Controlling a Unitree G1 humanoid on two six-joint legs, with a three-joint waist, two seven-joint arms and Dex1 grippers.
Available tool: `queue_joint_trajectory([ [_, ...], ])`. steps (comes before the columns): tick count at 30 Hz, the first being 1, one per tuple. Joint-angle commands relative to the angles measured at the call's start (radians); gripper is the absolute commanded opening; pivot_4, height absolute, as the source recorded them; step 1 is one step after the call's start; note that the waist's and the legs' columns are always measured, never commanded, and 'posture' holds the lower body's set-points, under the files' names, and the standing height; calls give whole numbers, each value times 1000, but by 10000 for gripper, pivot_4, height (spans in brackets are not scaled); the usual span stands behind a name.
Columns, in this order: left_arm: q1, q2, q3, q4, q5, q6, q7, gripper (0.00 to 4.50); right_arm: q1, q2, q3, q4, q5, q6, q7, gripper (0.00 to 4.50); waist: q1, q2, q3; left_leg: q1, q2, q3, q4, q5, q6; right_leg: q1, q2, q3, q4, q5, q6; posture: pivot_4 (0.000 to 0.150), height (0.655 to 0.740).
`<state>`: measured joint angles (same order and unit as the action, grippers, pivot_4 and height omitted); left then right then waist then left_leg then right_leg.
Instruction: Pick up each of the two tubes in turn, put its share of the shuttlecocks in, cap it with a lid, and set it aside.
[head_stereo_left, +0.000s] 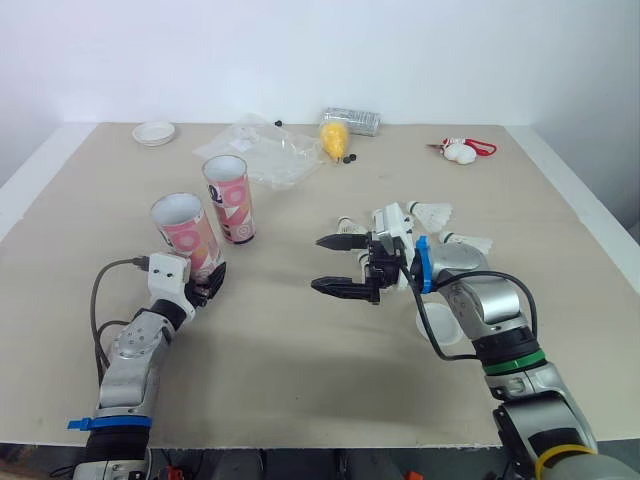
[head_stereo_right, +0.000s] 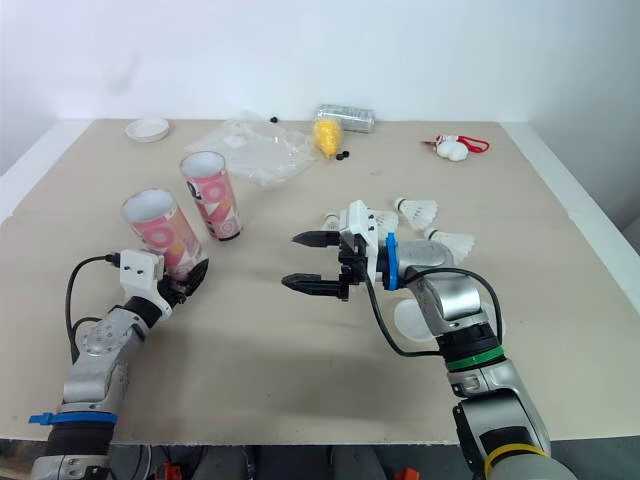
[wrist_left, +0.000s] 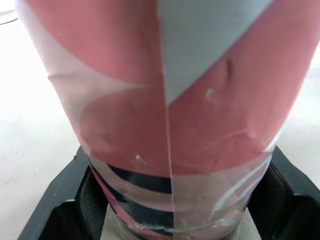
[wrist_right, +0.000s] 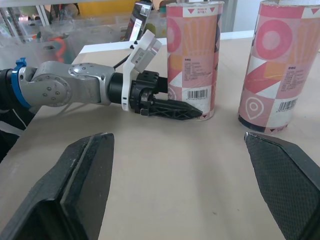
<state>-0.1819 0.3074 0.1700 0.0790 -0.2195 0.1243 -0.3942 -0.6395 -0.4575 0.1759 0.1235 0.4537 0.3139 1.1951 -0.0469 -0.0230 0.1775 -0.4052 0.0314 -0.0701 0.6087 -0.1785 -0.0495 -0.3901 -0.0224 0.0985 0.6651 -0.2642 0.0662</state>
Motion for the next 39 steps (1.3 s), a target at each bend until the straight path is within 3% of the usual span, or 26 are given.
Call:
queue_joint_trajectory([
  [1,10,19,17,41,10,4,14,31191,-3,-7,-34,-36,4,-15,5,45000,0,0,0,0,0,0,0,0,0,0,0,0,0,0,0,1500,7400],
  [8,39,76,-3,17,27,-49,-47,31191,-2,-8,-38,-37,4,-19,9,45000,-4,0,0,0,0,0,0,0,0,-1,0,0,0,0,0,1500,7400],
  [19,97,376,-109,-169,-25,-69,-491,31191,106,-60,-121,-214,51,34,-47,45000,1,-1,1,-4,0,0,-7,-1,-1,-6,-1,0,0,-5,-4,1500,7400],
  [25,-77,536,-316,-213,29,35,-761,31191,192,-66,-170,-367,60,79,-172,45000,3,0,2,-8,0,0,-6,-2,-1,-10,-2,-1,0,-7,-1,1500,7400],
  [30,-269,543,-444,-188,84,120,-881,31191,286,-91,-193,-485,67,131,-247,45000,4,0,2,-8,0,0,-6,-2,-1,-10,-1,-1,0,-7,-1,1500,7400],
  [39,-422,549,-559,-164,138,190,-1045,31191,441,-120,-246,-700,139,304,-416,45000,1,0,2,-10,-1,0,-5,-3,1,-11,-1,-1,0,-9,0,1500,7400],
])
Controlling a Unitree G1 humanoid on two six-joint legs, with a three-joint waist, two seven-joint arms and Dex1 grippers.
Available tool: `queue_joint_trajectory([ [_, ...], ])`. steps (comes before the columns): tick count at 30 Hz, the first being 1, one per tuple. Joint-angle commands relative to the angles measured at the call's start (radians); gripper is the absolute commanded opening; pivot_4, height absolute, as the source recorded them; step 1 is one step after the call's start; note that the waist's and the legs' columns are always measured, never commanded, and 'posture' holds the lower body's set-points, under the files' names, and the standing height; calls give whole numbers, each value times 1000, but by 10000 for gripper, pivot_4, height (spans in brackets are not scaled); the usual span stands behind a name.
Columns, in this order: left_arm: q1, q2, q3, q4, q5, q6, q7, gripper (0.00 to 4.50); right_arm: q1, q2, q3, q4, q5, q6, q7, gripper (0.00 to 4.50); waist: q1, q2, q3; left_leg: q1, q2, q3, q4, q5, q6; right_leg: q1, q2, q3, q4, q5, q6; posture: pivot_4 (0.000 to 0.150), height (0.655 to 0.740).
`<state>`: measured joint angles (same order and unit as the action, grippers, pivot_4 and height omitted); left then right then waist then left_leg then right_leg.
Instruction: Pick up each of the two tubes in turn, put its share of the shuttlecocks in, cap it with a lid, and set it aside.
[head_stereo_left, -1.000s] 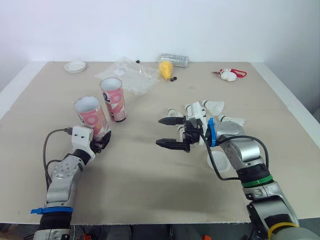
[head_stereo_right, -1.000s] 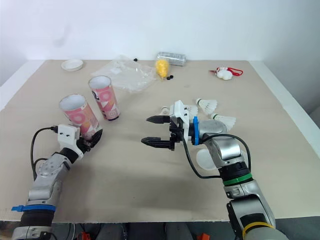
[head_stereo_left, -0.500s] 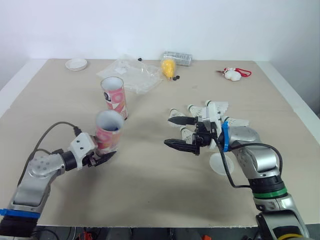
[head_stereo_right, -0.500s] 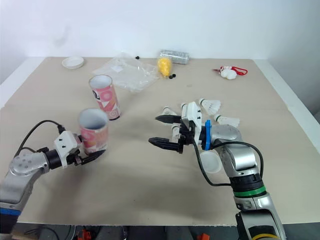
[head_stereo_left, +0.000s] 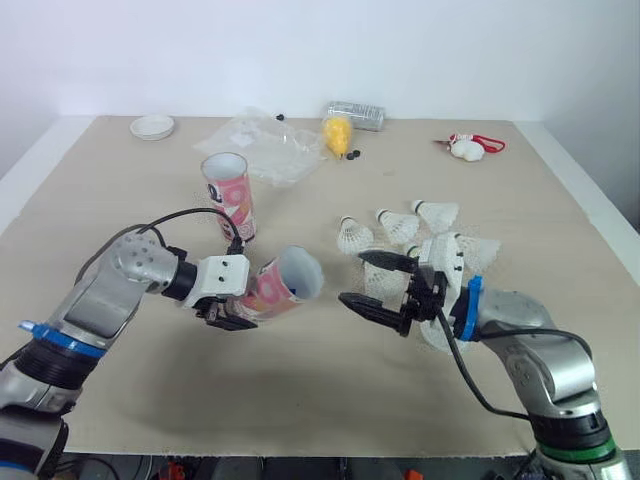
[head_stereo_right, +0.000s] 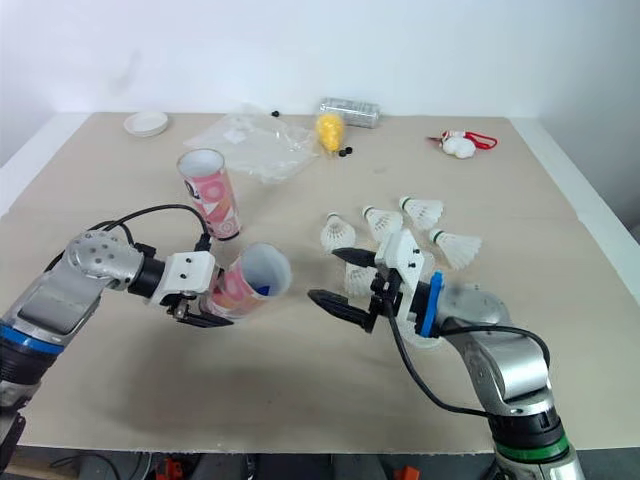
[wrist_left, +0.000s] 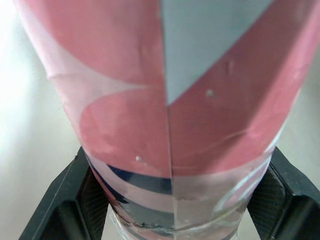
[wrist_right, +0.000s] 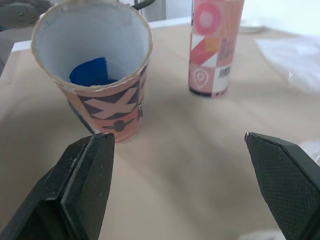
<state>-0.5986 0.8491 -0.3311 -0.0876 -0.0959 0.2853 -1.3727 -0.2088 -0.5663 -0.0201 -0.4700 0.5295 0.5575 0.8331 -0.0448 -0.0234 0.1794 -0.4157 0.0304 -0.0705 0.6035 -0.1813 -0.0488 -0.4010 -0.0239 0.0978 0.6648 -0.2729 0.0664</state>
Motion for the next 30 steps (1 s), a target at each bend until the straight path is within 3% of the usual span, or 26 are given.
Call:
queue_joint_trajectory([
  [1,-22,7,-65,4,16,47,-81,31191,27,-17,-75,-146,119,119,-82,45000,-1,0,0,0,0,0,0,0,0,0,0,0,0,0,0,1500,7400],
  [6,-61,-13,-71,24,15,87,-96,31191,135,-56,-132,-248,259,299,-184,45000,0,-1,0,-1,0,0,1,0,1,0,0,0,0,0,0,1500,7400],
  [14,-73,-53,-70,49,20,90,-86,31191,103,63,-29,-120,59,273,-435,45000,1,0,0,-1,0,0,6,0,2,1,0,0,1,3,1,1500,7400],
  [30,-52,-54,-68,36,30,111,-77,31191,-26,169,45,-54,-69,338,-582,45000,1,0,-1,-5,0,-1,12,0,3,0,0,1,1,5,3,1500,7400],
])
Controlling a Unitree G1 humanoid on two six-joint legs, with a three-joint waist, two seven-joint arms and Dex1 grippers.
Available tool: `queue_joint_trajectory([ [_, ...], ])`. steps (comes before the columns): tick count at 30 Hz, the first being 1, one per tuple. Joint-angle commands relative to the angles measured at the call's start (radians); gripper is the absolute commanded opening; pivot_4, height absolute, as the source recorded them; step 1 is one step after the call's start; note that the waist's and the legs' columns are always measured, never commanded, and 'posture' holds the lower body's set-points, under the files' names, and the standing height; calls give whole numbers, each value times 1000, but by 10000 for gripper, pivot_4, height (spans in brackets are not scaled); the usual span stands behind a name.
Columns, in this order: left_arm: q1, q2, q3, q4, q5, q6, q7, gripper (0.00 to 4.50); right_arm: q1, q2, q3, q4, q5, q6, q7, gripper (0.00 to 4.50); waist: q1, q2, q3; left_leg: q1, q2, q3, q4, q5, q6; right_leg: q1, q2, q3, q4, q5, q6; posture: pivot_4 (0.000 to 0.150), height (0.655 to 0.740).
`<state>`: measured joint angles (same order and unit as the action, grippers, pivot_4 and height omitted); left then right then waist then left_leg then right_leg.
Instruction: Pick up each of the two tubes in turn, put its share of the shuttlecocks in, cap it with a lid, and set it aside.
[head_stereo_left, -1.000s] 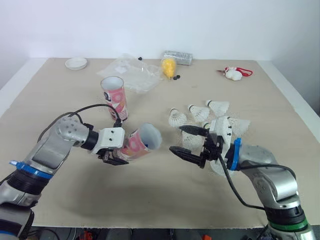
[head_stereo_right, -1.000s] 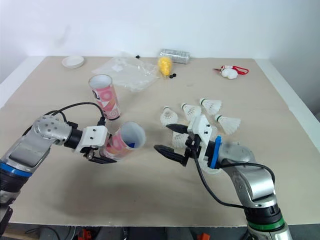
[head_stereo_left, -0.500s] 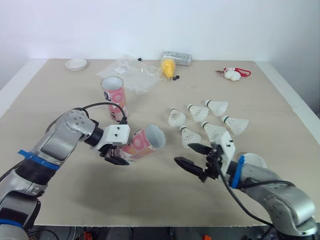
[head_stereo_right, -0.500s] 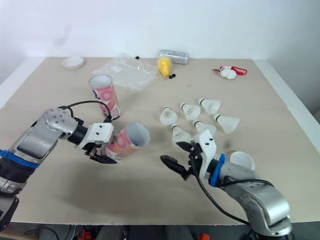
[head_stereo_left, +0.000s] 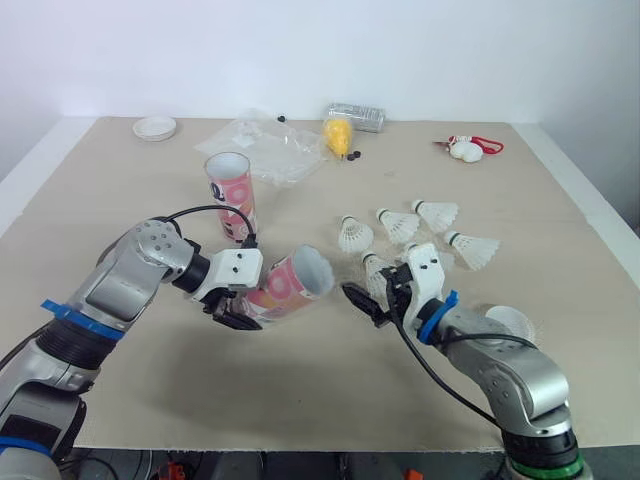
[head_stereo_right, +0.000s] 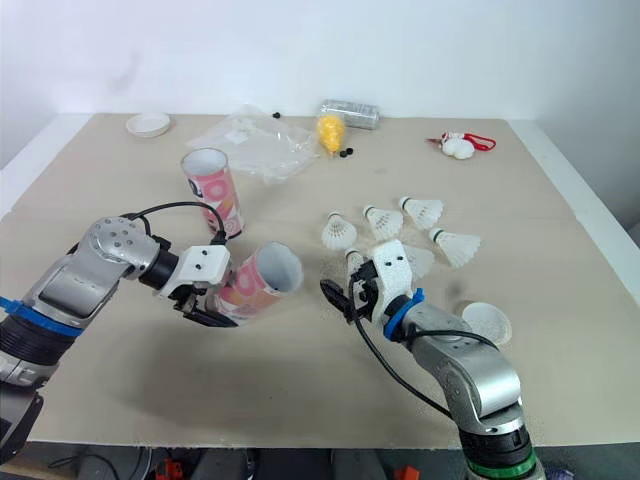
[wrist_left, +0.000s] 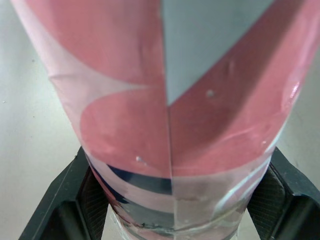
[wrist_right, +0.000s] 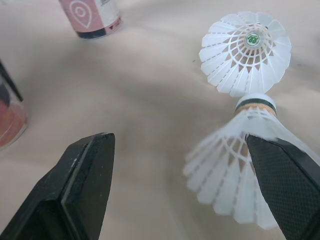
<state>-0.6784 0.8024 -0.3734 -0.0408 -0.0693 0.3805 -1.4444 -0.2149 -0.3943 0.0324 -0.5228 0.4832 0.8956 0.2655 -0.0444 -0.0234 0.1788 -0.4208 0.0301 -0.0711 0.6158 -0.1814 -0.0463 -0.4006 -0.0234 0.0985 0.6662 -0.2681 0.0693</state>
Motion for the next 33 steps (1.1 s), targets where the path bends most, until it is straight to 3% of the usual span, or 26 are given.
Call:
queue_joint_trajectory([
  [1,29,-9,-24,-13,2,18,-4,31191,-22,-2,-8,3,-27,2,-16,45000,0,0,0,0,0,0,0,0,0,0,0,0,0,0,0,1500,7400],
  [4,33,-13,-23,-16,2,25,1,30903,-27,4,-12,5,-34,9,-20,37654,0,0,0,0,0,0,0,0,0,0,0,0,0,0,0,1500,7400],
  [6,35,-17,-22,-17,3,26,3,30903,-28,4,-11,1,-40,12,-21,29408,0,0,0,0,0,0,0,0,0,0,0,0,0,0,0,1500,7400],
  [10,41,-24,-22,-12,7,22,6,30903,-30,-7,5,-13,-57,15,-12,8221,0,0,0,0,0,0,1,0,0,0,0,0,0,0,0,1500,7400],
  [12,41,-27,-22,-10,9,22,7,30903,-29,-11,8,-19,-66,17,-12,351,0,0,0,0,0,0,1,0,0,0,0,0,0,0,0,1500,7400],
  [22,34,-47,-20,16,17,12,4,30903,-28,-63,5,-72,-79,38,18,351,4,0,0,-1,-1,0,3,0,0,1,-1,0,0,2,2,1500,7400],
  [28,20,-56,-19,77,30,-19,-2,30903,-49,-280,-67,-186,-22,21,210,351,10,1,0,-1,-1,0,4,0,0,2,-1,1,0,2,2,1500,7400],
  [33,-15,-73,-21,139,28,-24,-24,30903,-125,-470,-180,-144,16,-176,473,351,11,1,0,0,-1,0,5,1,2,2,-1,0,0,3,0,1500,7400],
])
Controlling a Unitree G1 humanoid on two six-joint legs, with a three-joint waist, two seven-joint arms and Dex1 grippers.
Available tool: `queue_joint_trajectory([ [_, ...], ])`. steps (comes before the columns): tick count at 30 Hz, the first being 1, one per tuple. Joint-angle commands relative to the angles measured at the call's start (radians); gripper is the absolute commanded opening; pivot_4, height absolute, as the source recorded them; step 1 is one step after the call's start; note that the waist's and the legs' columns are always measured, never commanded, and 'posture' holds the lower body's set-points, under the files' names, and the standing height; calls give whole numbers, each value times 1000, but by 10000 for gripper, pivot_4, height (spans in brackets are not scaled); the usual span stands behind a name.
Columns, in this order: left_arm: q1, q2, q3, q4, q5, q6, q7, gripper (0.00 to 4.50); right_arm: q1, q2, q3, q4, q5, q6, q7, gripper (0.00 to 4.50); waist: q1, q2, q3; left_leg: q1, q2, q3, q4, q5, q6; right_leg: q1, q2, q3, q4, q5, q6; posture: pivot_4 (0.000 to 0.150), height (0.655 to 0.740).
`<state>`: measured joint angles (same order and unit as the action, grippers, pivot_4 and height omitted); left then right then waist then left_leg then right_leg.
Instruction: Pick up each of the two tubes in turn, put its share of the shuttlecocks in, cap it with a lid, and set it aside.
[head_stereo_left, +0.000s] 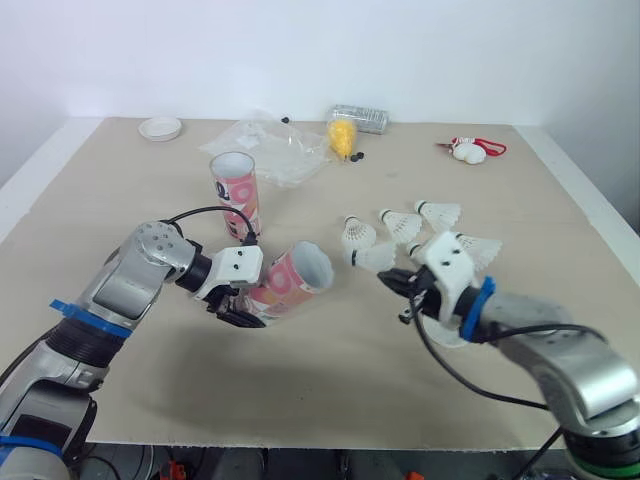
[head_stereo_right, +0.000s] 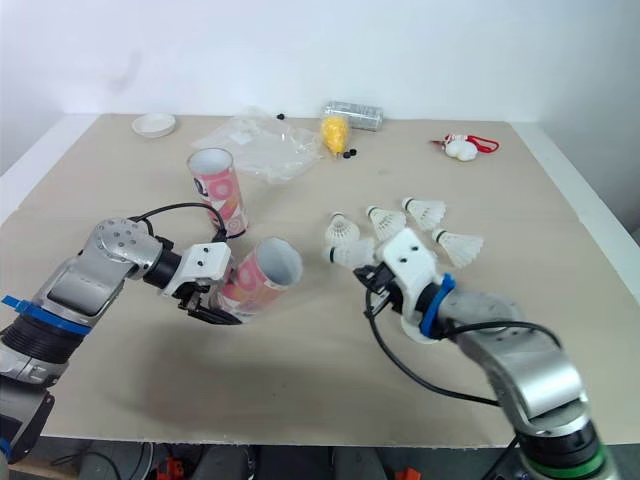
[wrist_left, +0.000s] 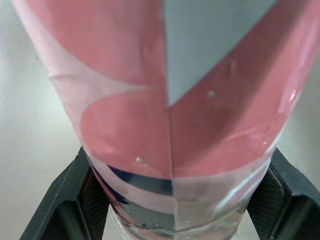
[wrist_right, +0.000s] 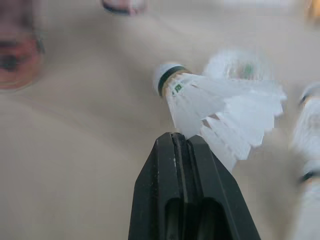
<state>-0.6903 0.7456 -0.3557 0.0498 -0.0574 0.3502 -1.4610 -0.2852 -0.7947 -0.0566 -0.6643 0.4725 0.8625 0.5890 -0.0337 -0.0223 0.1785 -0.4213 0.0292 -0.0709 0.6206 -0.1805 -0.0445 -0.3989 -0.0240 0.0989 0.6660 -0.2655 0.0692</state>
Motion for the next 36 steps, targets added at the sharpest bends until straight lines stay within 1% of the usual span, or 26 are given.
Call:
queue_joint_trajectory([
  [1,-13,-24,-38,60,13,12,-13,30903,-75,-100,-100,21,18,-218,211,351,0,0,0,0,0,0,0,0,0,0,0,0,0,0,-1,1500,7400],
  [3,-33,-38,-39,84,15,17,-18,30903,-121,-153,-101,74,-11,-349,316,351,1,0,0,1,0,0,1,1,1,1,0,0,0,0,-1,1500,7400],
  [4,-43,-46,-42,96,17,18,-21,30903,-171,-180,-90,115,-33,-435,378,351,1,1,0,1,0,0,2,1,1,2,0,0,0,0,-1,1500,7400],
  [7,-64,-67,-46,114,18,32,-26,30903,-310,-203,-39,223,-109,-631,466,351,1,2,1,0,0,2,4,1,2,1,-1,1,0,2,0,1500,7400],
  [9,-70,-73,-45,112,18,40,-31,30903,-350,-206,-1,257,-143,-702,510,351,2,1,0,0,0,2,4,2,3,2,-1,0,-1,2,0,1500,7400],
  [11,-74,-80,-41,107,15,52,-30,30903,-379,-190,33,276,-165,-712,512,351,3,1,0,-1,0,2,4,2,3,2,-1,0,-1,1,0,1500,7400],
  [15,-77,-98,-30,73,-6,101,-24,30903,-411,-150,126,318,-243,-793,537,351,3,1,1,-2,0,3,4,2,3,1,-1,1,-1,2,1,1500,7400],
  [18,-73,-97,-27,60,-5,117,-18,30903,-419,-135,156,334,-275,-838,553,351,5,1,1,-3,0,2,3,2,3,0,-1,1,-1,3,4,1500,7400],
  [25,-59,-90,-23,39,-6,132,-7,30903,-452,-84,227,362,-348,-907,567,351,5,2,1,-3,0,2,2,2,3,-1,-1,0,0,3,4,1500,7400],
  [27,-57,-89,-23,37,-7,133,-4,30903,-465,-71,235,365,-343,-894,575,351,5,2,1,-3,0,2,2,2,3,-1,-1,0,0,3,4,1500,7400],
  [29,-56,-88,-23,38,-5,130,2,30903,-473,-60,228,348,-302,-863,587,6465,6,2,1,-3,0,2,3,2,3,-1,-1,0,0,3,4,1500,7400],
  [30,-56,-89,-22,42,-2,124,6,30903,-475,-58,220,340,-284,-853,593,8826,6,2,1,-3,0,2,3,2,3,-1,-1,0,0,3,4,1500,7400],
  [31,-56,-90,-22,47,1,118,12,30903,-473,-55,210,332,-260,-839,599,13164,6,2,1,-3,0,2,3,2,3,-1,-1,0,0,3,4,1500,7400],
  [32,-56,-90,-21,53,5,113,16,30903,-469,-49,193,323,-225,-811,597,19691,6,2,1,-3,0,2,3,2,3,-1,-1,0,0,3,4,1500,7400],
  [33,-57,-90,-21,59,9,104,20,30903,-465,-50,180,318,-206,-799,597,23461,7,2,1,-3,0,2,3,2,3,-1,-1,0,0,3,4,1500,7400],
  [34,-57,-90,-21,64,12,96,23,30903,-457,-56,168,313,-185,-791,603,30737,7,2,1,-3,0,2,3,2,3,-1,-1,0,0,3,4,1500,7400],
  [35,-57,-90,-21,69,14,91,25,30903,-445,-54,144,302,-136,-737,591,32233,8,2,1,-3,0,2,3,2,3,-1,-1,0,0,3,4,1500,7400],
  [36,-57,-91,-20,75,15,85,27,30903,-437,-48,121,296,-96,-693,573,37735,8,2,1,-3,0,2,3,2,3,0,-1,0,0,3,3,1500,7400],
])
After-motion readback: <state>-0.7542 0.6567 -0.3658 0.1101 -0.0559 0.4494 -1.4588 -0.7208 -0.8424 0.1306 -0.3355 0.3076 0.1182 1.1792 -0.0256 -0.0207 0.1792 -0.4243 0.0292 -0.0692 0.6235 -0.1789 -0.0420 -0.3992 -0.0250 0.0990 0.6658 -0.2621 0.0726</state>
